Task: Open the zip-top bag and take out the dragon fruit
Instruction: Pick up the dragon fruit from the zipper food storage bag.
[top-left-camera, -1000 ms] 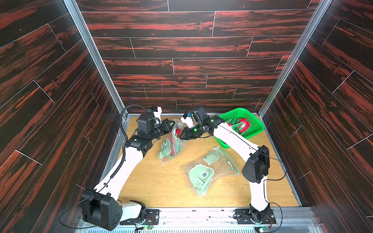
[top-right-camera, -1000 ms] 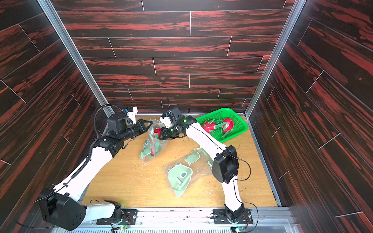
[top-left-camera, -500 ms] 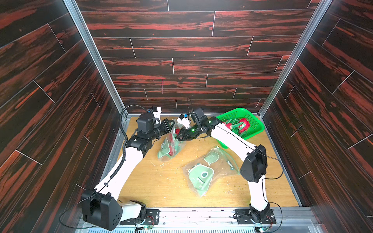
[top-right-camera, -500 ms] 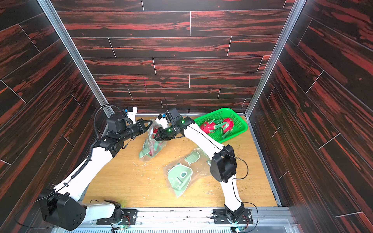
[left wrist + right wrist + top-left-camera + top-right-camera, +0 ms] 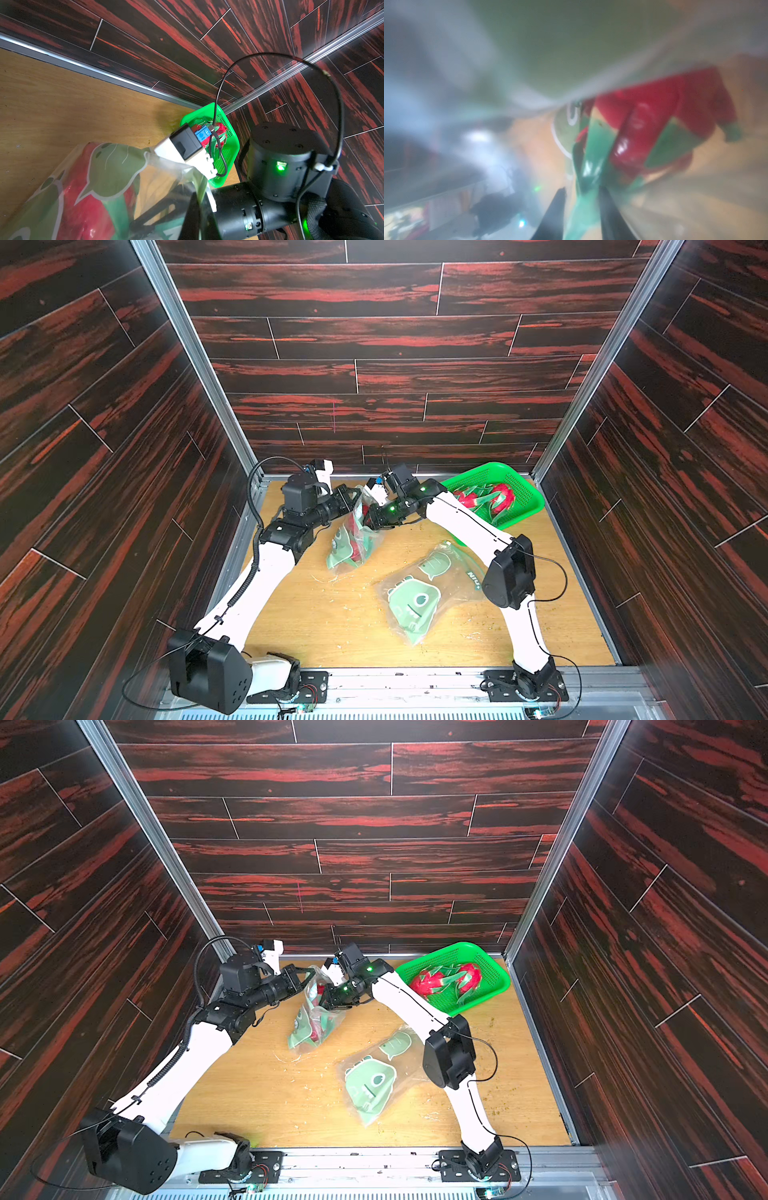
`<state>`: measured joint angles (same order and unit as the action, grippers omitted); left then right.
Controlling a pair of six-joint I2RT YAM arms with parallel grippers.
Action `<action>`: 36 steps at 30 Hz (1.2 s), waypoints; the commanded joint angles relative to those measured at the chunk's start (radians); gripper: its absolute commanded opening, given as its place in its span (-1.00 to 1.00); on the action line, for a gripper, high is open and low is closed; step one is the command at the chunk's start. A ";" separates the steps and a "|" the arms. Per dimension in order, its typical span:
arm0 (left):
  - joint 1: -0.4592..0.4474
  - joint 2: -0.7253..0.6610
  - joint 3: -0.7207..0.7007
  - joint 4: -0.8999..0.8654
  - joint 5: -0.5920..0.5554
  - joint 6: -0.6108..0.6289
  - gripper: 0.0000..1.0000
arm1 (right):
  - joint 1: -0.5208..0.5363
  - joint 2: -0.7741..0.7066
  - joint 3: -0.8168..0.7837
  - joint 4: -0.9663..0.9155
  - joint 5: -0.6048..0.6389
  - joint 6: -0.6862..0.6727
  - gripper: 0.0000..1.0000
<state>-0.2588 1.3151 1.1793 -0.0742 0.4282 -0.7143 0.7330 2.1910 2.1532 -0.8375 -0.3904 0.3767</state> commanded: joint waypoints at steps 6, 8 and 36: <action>-0.005 -0.016 -0.008 0.060 0.008 0.007 -1.00 | 0.005 -0.050 0.005 -0.119 0.157 -0.059 -0.29; -0.006 -0.013 -0.009 0.062 0.012 0.003 -1.00 | 0.000 -0.056 -0.027 -0.052 0.021 -0.035 -0.29; -0.020 -0.005 -0.015 0.079 0.020 -0.003 -1.00 | 0.012 0.075 0.124 -0.122 0.133 -0.021 -0.30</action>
<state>-0.2752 1.3151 1.1610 -0.0517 0.4377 -0.7193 0.7357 2.2433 2.2635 -0.8612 -0.3473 0.3904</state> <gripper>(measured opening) 0.051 0.351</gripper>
